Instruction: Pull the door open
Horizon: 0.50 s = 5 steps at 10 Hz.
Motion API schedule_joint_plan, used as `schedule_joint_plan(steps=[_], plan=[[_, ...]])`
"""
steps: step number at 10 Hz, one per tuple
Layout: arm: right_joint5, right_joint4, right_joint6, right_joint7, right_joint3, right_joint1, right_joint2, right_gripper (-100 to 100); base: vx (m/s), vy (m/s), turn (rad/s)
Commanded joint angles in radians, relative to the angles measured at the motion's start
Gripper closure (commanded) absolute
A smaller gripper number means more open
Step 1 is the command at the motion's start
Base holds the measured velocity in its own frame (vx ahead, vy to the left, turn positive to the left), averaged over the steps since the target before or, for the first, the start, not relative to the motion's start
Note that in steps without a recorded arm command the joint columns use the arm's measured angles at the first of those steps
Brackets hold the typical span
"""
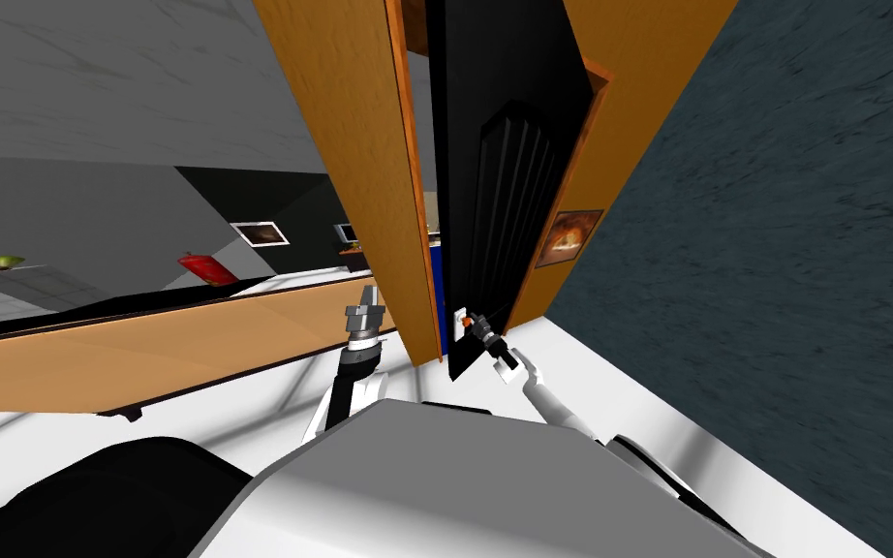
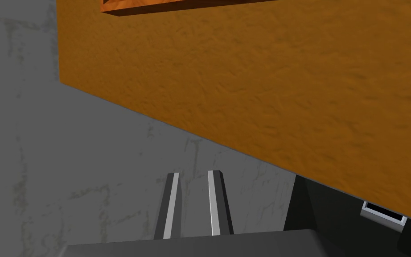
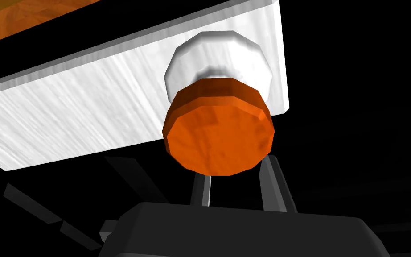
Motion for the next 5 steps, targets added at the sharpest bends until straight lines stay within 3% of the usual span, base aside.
schedule_joint_plan(steps=[1, 5], plan=[[-0.019, -0.006, -0.005, -0.045, 0.023, 0.010, 0.008, -100, -0.064, -0.028, 0.050], [-0.034, -0.007, -0.005, -0.076, 0.026, 0.012, 0.006, -100, -0.024, -0.015, 0.025]])
